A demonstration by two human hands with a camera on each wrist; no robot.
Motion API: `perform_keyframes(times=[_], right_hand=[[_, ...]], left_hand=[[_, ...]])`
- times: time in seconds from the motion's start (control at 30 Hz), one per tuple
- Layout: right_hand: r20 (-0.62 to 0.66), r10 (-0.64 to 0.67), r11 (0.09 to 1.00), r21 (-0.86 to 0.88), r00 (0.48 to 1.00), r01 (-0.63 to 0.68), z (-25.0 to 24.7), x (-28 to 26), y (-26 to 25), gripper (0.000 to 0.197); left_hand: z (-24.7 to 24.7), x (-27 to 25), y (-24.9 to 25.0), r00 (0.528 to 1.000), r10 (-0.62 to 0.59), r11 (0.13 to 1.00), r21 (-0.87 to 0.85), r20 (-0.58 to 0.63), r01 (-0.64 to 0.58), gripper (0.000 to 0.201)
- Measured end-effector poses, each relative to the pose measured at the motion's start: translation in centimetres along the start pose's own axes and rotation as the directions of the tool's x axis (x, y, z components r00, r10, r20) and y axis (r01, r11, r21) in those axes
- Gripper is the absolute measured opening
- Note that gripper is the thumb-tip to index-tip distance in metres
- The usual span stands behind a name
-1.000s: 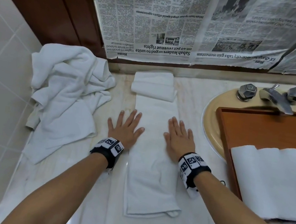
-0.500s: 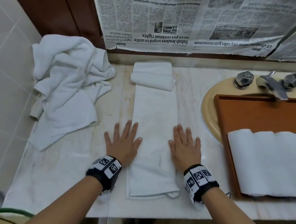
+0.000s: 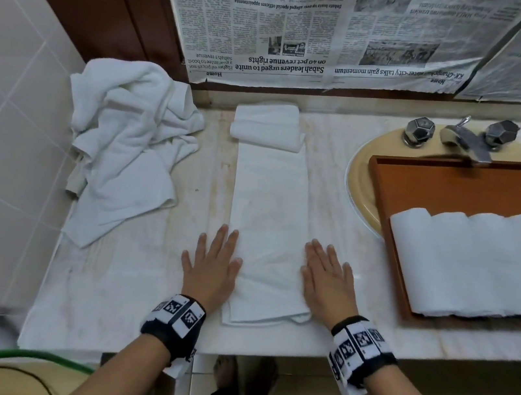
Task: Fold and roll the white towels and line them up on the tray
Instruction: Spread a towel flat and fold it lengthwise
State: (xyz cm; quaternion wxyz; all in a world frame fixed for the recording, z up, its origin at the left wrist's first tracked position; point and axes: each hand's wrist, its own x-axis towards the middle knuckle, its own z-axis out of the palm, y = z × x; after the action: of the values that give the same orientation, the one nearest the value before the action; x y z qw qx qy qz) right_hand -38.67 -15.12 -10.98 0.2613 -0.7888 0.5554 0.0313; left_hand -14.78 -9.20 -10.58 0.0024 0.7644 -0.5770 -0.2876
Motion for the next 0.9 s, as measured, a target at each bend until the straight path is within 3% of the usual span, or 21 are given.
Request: perform_keyframes(times=[0.1, 0.2, 0.3, 0.43, 0.5, 0.6, 0.8, 0.9], right_hand=[[-0.096, -0.106, 0.959, 0.252, 0.99, 0.127, 0.4, -3.6, 0.6, 0.052], [-0.084, -0.107, 0.924, 0.358, 0.991, 0.13, 1.0, -6.5, 0.9, 0.044], [-0.076, -0.161, 0.923, 0.342, 0.984, 0.178, 1.8, -7.3, 0.9, 0.043], [-0.146, -0.061, 0.901, 0.419, 0.987, 0.117, 2.3, -6.8, 0.5, 0.03], [-0.15, -0.041, 0.9, 0.424, 0.988, 0.102, 2.3, -6.9, 0.0, 0.024], [-0.119, -0.034, 0.917, 0.391, 0.992, 0.078, 2.0, -7.1, -0.3, 0.02], [-0.235, -0.01, 0.99, 0.133, 0.972, 0.042, 2.0, -8.4, -1.3, 0.017], [-0.211, -0.019, 0.983, 0.177, 0.977, 0.057, 3.0, -8.9, -1.2, 0.018]], left_hand=[[0.8, -2.3, -0.6, 0.989, 0.141, 0.986, -0.09, -0.031, -0.144, 0.071], [2.2, -4.4, -1.5, 0.962, 0.254, 0.956, -0.123, -0.099, -0.265, 0.075], [3.4, -5.1, -2.2, 0.924, 0.338, 0.932, -0.076, -0.18, -0.355, 0.061], [4.1, -4.7, -2.8, 0.898, 0.356, 0.908, -0.133, -0.259, -0.398, 0.034], [3.9, -4.6, -2.7, 0.901, 0.336, 0.902, -0.181, -0.275, -0.391, 0.026], [3.6, -4.5, -2.9, 0.912, 0.32, 0.902, -0.212, -0.258, -0.376, 0.032], [3.7, -4.8, -3.4, 0.903, 0.361, 0.882, -0.229, -0.235, -0.412, 0.029], [4.0, -4.9, -3.8, 0.896, 0.375, 0.865, -0.258, -0.238, -0.43, 0.023]])
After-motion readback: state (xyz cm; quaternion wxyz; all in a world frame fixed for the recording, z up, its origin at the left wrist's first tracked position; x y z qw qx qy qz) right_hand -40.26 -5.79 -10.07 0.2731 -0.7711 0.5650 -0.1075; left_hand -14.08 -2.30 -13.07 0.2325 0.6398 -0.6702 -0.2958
